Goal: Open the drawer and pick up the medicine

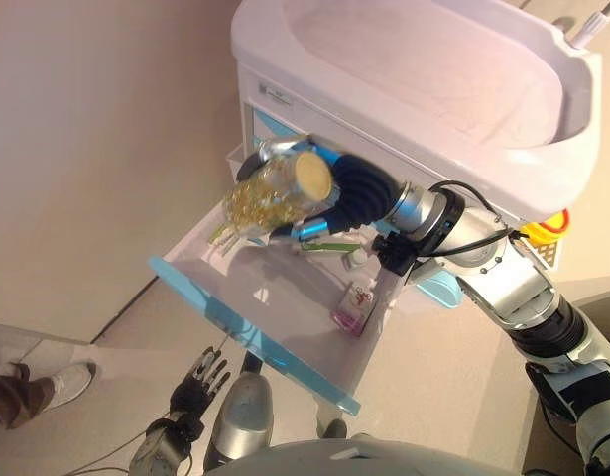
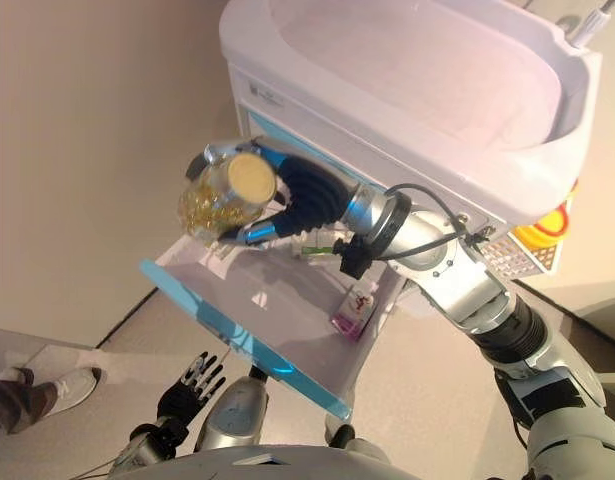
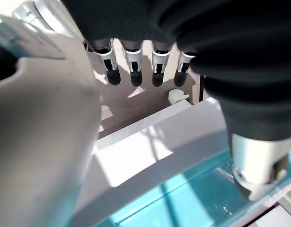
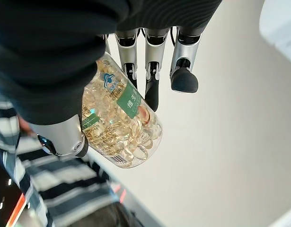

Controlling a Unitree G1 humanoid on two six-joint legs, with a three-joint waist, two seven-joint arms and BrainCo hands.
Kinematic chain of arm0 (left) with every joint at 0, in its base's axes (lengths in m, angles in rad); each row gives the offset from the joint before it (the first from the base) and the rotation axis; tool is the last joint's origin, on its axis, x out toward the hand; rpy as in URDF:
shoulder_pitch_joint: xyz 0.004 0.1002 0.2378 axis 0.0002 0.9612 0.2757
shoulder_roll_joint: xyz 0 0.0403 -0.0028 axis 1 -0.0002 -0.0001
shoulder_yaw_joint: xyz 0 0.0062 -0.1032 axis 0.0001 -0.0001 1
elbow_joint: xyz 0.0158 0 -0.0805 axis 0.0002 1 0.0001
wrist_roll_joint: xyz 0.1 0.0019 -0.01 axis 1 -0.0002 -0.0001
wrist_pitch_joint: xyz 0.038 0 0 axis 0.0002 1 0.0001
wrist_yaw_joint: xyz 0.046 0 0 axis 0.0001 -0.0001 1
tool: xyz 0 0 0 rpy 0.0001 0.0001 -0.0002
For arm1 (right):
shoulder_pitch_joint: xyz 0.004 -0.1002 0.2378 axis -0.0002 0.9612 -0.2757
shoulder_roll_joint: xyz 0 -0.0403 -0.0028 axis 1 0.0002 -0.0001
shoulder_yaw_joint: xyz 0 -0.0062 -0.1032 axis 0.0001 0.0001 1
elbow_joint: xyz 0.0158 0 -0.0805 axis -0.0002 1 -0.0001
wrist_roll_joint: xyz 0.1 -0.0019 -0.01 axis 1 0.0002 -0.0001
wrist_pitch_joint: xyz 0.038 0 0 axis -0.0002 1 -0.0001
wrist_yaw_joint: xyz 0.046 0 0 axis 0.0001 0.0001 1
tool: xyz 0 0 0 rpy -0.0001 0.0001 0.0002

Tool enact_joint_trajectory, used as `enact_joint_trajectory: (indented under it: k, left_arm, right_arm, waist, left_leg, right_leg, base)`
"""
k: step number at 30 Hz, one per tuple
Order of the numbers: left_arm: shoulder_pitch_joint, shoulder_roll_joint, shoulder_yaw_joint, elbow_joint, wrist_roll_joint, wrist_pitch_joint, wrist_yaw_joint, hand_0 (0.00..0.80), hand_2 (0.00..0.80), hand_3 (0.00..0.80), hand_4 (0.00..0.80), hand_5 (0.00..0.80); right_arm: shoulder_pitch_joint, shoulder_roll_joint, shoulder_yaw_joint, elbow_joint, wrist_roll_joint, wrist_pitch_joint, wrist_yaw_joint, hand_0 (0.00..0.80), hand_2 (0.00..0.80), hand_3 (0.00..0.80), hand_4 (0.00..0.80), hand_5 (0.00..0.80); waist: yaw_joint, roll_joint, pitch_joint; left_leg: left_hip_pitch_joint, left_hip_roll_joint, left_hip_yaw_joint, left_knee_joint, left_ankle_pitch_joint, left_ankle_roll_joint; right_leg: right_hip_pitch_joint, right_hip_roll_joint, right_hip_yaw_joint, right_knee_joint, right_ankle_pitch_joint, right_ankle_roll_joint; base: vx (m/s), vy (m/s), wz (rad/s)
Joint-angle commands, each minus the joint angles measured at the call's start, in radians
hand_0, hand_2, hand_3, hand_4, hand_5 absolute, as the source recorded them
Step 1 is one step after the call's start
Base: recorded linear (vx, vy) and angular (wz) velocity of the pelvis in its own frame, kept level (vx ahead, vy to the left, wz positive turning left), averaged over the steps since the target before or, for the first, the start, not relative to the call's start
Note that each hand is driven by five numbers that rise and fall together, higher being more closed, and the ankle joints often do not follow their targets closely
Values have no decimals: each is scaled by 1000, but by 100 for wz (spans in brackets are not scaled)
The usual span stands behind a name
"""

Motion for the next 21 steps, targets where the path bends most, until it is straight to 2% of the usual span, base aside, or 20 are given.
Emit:
enact_joint_trajectory:
  k: [1,6,12,17,21]
  left_arm:
    - [37,4,12,5,37,10,7,0,0,0,0,0]
    - [54,3,19,23,47,20,0,0,0,0,0,0]
    - [56,10,30,32,49,38,-1,0,0,0,0,0]
    - [57,21,33,29,57,56,6,0,0,0,0,0]
    - [53,36,27,34,52,64,9,0,0,0,0,0]
  right_arm:
    - [-27,31,-78,0,74,13,-95,800,800,800,800,800]
    - [-83,19,-133,109,120,59,-206,800,800,800,800,800]
    - [-170,-23,-174,280,54,106,-370,800,800,800,800,800]
    - [-270,-84,-165,506,-10,167,-466,800,800,800,800,800]
    - [-384,-147,-109,699,-40,217,-512,800,800,800,800,800]
  waist:
    - [8,38,-50]
    - [7,50,-64]
    - [12,52,-81]
    - [19,46,-88]
    - [30,43,-86]
  left_leg:
    - [162,6,-47,-132,-50,37]
    - [192,5,-48,-141,-51,39]
    - [208,5,-47,-156,-41,40]
    - [206,1,-44,-143,-44,42]
    - [209,-1,-47,-134,-48,44]
  right_leg:
    - [-38,-30,2,43,92,3]
    - [-19,-36,-8,45,92,3]
    - [-4,-44,-19,34,105,10]
    - [0,-52,-30,42,104,11]
    - [7,-57,-40,46,105,11]
  base:
    - [51,48,-5]
    - [50,37,0]
    - [40,23,3]
    - [41,13,2]
    - [39,15,3]
